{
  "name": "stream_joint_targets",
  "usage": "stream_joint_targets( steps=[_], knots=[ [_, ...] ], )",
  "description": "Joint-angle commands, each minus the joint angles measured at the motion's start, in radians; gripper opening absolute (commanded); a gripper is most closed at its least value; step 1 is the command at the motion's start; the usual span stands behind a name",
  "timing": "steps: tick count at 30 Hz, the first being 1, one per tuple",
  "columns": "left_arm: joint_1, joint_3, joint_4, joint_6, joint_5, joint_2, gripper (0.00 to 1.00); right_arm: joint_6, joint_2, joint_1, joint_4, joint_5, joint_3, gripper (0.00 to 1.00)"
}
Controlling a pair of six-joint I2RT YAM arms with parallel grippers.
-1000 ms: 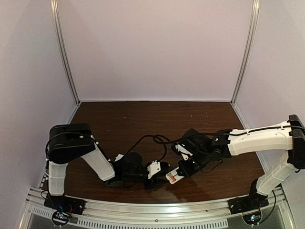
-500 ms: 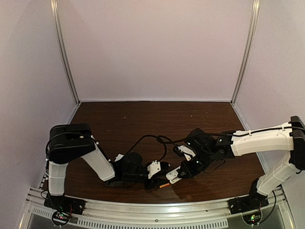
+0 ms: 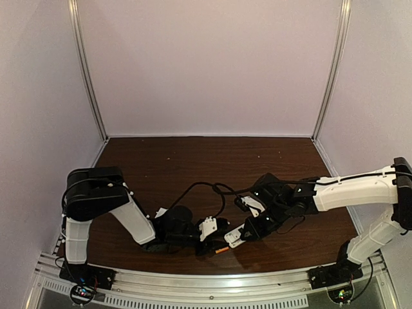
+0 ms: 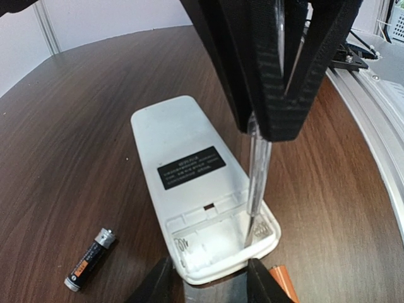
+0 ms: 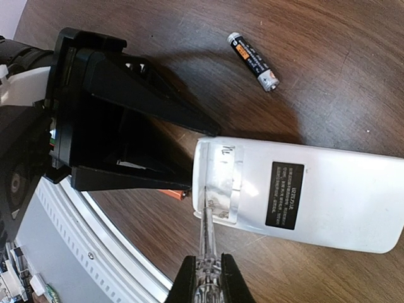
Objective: Unload the batteries from the remote control
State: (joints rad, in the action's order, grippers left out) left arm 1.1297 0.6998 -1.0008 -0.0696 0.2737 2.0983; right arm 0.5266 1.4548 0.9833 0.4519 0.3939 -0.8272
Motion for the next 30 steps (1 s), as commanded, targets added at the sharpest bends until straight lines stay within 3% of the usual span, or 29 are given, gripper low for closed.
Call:
stream_joint_targets(
  steps=[1,30],
  knots=[
    [0.002,-0.012,-0.033,0.008,-0.025,0.007,0.42,0.012,-0.036,-0.003,-0.042,0.018,0.029,0.0],
    [-0.023,-0.162,-0.105,-0.008,-0.128,-0.152,0.7,0.055,0.095,-0.003,-0.263,0.041,0.028,0.0]
  ],
)
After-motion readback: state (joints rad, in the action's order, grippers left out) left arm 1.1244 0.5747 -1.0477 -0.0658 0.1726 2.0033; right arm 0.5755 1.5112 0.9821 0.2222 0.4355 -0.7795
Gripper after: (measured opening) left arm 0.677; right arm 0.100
